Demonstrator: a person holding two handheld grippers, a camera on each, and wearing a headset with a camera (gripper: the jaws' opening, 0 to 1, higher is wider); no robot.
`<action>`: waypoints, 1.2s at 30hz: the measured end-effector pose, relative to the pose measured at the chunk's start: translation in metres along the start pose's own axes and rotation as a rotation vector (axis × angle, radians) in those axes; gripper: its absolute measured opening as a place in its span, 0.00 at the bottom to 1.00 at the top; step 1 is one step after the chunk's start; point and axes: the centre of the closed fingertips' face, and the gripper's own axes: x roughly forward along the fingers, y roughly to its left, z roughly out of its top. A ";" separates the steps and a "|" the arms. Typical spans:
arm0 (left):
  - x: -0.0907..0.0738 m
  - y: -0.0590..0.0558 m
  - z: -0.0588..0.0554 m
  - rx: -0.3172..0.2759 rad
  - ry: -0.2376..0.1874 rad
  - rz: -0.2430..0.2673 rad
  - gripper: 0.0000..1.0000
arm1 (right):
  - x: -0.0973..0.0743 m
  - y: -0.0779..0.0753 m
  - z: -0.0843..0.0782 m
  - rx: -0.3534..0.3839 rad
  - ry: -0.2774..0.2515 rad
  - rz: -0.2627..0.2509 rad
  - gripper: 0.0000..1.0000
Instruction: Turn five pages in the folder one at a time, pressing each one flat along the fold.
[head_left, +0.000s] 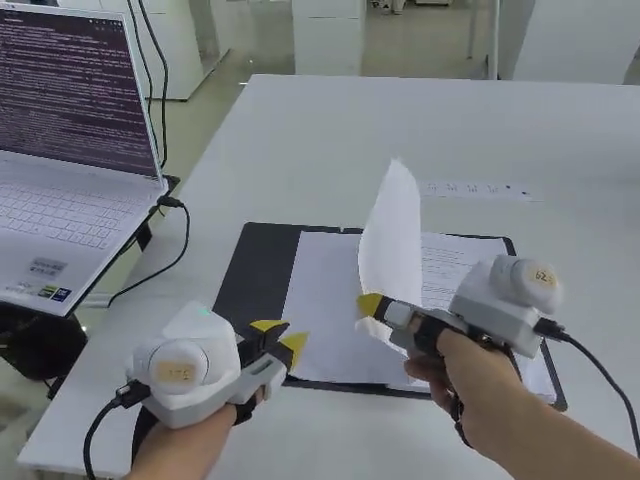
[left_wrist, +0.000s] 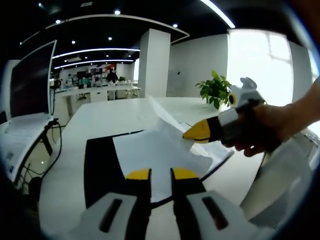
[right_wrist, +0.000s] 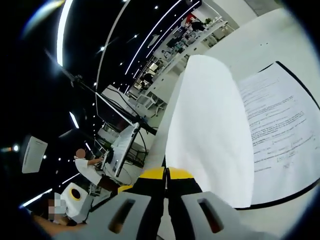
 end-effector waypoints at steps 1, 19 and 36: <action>-0.002 0.004 0.001 -0.020 -0.003 0.005 0.13 | 0.006 0.000 -0.005 0.001 0.014 0.001 0.00; -0.020 0.032 -0.023 -0.050 0.048 0.051 0.13 | 0.077 -0.017 -0.065 -0.055 0.189 -0.075 0.00; -0.009 0.037 -0.031 -0.044 0.080 0.047 0.13 | 0.094 -0.011 -0.104 -0.044 0.257 -0.036 0.11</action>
